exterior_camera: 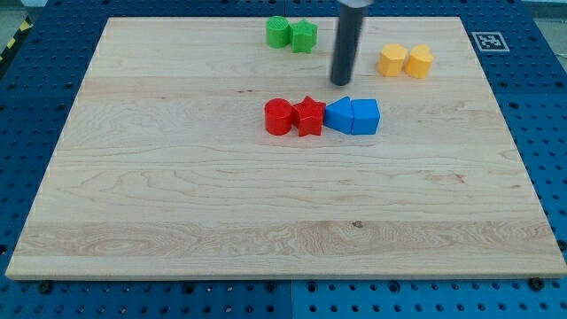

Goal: Push green star a bit down

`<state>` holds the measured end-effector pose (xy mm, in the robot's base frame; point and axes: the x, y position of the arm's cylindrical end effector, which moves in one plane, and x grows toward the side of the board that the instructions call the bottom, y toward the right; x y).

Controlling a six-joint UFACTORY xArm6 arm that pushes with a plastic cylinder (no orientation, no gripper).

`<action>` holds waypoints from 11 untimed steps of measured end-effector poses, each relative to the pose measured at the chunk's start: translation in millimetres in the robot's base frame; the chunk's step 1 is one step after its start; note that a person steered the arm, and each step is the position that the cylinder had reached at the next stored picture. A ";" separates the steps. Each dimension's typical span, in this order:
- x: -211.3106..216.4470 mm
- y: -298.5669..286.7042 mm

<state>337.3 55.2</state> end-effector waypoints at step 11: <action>-135.8 -16.7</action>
